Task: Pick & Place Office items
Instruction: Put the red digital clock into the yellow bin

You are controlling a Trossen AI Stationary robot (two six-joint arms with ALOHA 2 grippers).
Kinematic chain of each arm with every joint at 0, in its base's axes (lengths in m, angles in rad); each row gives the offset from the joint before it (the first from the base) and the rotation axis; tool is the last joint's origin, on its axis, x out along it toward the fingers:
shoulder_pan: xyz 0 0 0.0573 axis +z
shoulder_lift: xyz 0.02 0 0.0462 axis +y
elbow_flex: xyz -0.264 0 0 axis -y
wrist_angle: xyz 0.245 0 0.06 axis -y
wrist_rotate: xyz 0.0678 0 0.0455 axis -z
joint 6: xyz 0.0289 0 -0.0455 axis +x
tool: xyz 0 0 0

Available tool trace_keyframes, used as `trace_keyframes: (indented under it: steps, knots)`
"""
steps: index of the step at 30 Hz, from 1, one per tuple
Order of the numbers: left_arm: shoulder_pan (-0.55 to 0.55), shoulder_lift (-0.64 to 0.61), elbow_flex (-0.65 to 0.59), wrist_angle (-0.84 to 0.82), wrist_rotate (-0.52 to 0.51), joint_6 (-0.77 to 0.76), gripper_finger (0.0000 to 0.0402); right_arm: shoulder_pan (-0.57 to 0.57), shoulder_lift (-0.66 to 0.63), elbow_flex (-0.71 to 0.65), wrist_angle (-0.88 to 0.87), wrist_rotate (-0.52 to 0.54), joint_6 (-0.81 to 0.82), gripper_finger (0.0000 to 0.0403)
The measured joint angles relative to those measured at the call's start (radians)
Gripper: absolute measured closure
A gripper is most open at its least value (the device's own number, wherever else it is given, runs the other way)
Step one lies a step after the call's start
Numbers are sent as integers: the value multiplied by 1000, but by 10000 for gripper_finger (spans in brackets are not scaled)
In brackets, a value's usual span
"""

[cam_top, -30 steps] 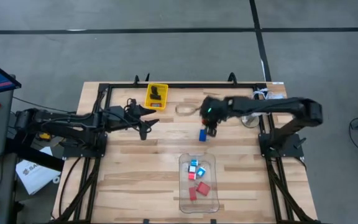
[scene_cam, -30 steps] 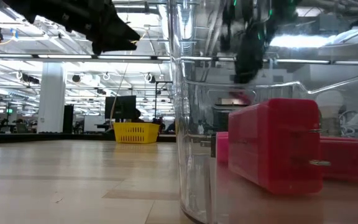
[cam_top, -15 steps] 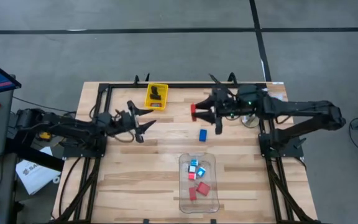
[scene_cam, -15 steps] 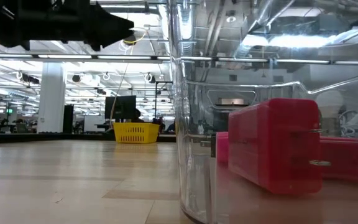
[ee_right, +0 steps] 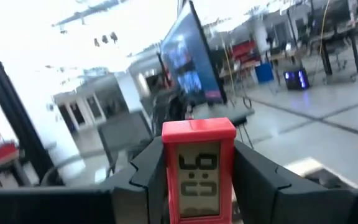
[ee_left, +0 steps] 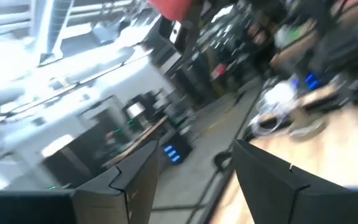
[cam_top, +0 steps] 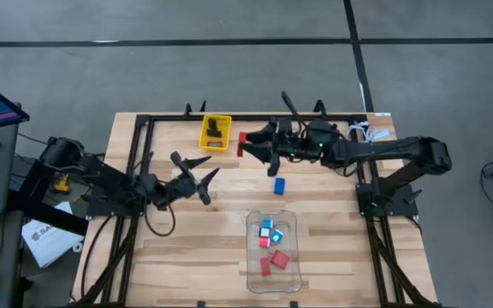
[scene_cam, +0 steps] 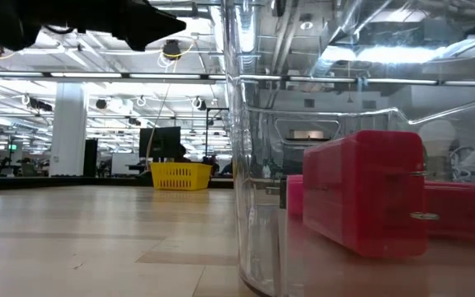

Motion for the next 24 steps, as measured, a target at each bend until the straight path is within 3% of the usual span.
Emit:
trace_keyframes:
  steps: [12, 19, 24]
  knots:
    - [-44, 176, 200, -1, -313, 210, 237, -36, 149, 0, 293, -19, 111, 267]
    - [-45, 179, 223, -3, -322, 224, 250, -36, 196, 0, 364, -19, 160, 267]
    - [-45, 110, 224, 29, -246, 212, 250, -36, 230, 1, 437, -18, 175, 267]
